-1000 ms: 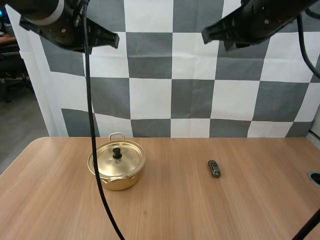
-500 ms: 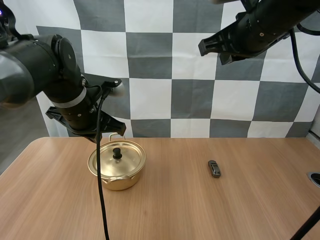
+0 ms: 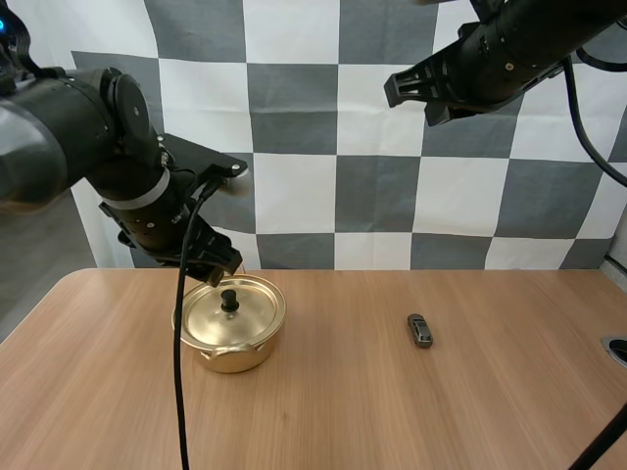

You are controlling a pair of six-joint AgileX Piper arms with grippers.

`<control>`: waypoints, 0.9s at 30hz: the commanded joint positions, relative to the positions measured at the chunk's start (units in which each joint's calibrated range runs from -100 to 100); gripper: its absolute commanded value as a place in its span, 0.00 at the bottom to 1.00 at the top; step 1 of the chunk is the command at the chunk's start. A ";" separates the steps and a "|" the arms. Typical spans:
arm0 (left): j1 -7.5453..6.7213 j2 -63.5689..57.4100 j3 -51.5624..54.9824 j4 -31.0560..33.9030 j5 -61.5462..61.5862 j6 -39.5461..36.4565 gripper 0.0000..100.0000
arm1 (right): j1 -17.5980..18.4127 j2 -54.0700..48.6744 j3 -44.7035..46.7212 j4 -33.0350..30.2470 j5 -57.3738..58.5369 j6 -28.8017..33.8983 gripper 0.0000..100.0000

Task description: Open the pot, put the car inside, and close it

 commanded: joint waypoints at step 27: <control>0.02 22.54 0.03 -9.12 -20.74 2.38 1.00 | -0.03 -0.07 0.00 0.06 0.00 0.03 0.00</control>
